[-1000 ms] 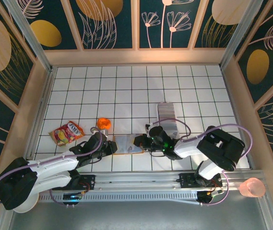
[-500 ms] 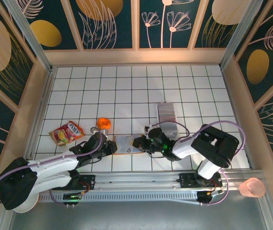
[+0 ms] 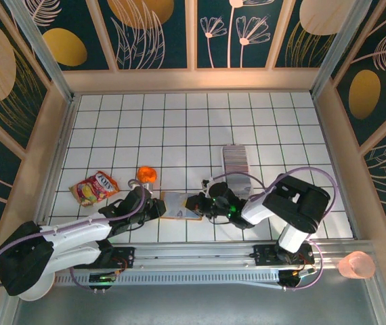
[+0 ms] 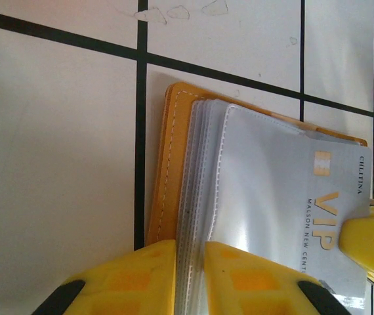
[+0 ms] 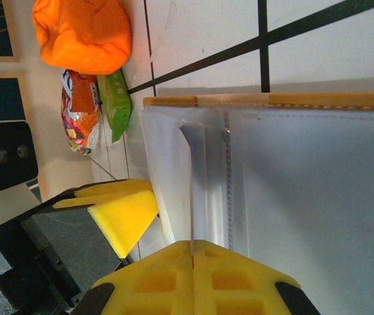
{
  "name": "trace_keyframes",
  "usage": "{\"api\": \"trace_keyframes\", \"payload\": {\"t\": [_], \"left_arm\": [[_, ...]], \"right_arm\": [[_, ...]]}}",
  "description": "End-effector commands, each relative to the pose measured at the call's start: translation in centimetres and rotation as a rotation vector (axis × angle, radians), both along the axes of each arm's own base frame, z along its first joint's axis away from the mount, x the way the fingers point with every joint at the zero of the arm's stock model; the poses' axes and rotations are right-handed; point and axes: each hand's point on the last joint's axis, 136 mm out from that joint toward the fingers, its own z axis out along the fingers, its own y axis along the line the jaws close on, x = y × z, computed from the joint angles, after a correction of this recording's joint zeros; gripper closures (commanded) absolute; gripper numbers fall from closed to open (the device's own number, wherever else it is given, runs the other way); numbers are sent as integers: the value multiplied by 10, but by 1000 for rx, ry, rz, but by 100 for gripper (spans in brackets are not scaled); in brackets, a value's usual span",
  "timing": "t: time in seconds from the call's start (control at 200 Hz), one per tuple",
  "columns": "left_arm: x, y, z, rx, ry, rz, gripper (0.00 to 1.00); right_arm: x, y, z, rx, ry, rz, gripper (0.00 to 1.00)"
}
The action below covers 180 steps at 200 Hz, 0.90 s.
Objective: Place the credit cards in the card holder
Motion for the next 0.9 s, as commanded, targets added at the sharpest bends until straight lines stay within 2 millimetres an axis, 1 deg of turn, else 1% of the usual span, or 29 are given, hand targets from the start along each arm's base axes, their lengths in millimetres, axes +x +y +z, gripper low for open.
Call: {"api": "trace_keyframes", "payload": {"t": [0.0,0.095,0.16,0.445,0.541,0.641,0.706,0.776,0.826,0.896], "left_arm": [[-6,3,-4,32,29,-16,79],[-6,5,-4,29,24,-6,77],[-7,4,-5,18,28,-4,76],[-9,4,-10,28,39,-12,83],[-9,4,-10,29,40,-16,84],[-9,4,-9,30,35,-17,84],[-8,5,-8,35,31,-13,84],[-6,6,-6,34,22,-6,83],[-5,6,-4,36,17,-2,80],[-3,7,2,40,4,7,77]], "right_arm": [[-6,-1,-6,5,25,-4,100],[-4,1,-11,-13,34,-8,100],[-4,6,-11,-17,34,2,100],[1,27,-9,-38,24,30,100],[1,33,-15,-77,36,54,100],[2,35,-20,-121,42,64,100],[2,38,-19,-142,33,74,100],[3,41,-19,-180,19,90,95],[3,42,-20,-218,14,102,88],[6,42,-17,-251,-8,108,79]]}}
